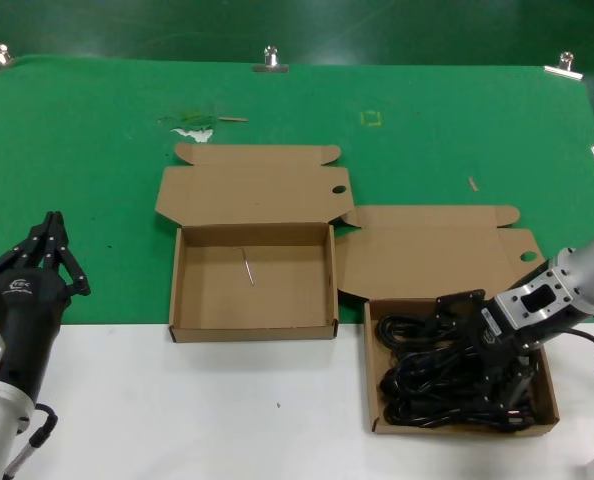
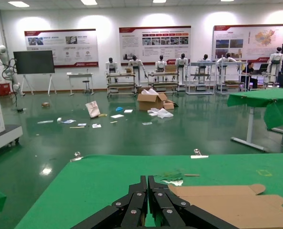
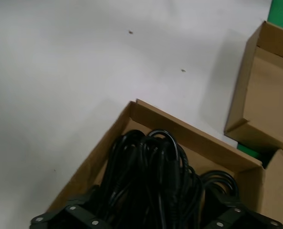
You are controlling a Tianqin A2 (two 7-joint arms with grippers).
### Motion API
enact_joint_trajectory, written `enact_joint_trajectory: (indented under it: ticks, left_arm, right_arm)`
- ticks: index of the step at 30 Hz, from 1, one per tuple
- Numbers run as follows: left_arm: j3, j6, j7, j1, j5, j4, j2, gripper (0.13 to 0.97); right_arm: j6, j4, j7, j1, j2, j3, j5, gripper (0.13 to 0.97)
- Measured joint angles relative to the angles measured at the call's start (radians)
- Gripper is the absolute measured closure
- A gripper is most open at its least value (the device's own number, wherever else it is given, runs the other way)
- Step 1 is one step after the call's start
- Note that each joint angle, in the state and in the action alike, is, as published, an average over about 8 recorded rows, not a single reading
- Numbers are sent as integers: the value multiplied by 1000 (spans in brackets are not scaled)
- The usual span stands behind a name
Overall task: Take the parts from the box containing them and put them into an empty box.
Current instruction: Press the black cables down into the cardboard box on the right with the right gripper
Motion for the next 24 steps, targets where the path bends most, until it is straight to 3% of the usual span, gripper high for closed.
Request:
enact_joint_trajectory:
  ticks: [5,22,24]
  left_arm:
    - [0,0,0,0,0,0,0,946]
    - [0,0,0,0,0,0,0,946]
    - [0,0,0,0,0,0,0,946]
  right_arm:
    - [25,-4,12,5,-4,5,-4,347]
    - [49,-7,35,0,-15,18,-13,742]
    - [49,-7,37,0,-17,19,-14,742]
